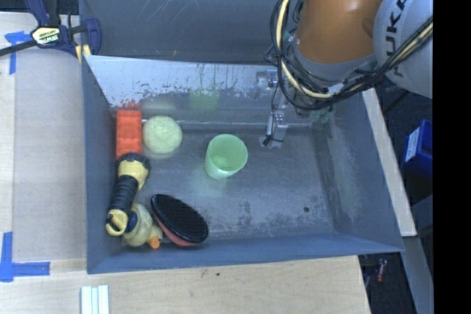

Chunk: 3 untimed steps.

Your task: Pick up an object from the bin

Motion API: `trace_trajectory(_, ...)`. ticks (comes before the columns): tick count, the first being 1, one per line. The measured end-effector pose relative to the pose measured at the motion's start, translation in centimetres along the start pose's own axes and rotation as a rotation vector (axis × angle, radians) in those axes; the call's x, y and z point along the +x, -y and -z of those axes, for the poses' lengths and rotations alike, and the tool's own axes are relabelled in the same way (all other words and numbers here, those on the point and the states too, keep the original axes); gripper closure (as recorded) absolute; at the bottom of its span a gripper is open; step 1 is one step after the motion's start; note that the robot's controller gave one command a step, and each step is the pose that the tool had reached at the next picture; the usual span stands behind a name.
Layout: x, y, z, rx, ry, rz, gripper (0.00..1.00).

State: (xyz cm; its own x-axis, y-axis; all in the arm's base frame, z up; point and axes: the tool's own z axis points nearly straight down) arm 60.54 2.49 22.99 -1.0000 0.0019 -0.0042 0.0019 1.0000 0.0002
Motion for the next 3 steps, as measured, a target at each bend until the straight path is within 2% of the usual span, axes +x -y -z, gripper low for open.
trace_trajectory(1, 0.0, 0.0, 0.0, 0.0, 0.0, 0.0, 0.0)
trace_trajectory(2, 1.3, -0.7, -1.1, 0.002, 0.011, 0.02, 0.0)
trace_trajectory(3, 3.3, -1.7, -2.9, 0.0, -0.005, 0.113, 0.0)
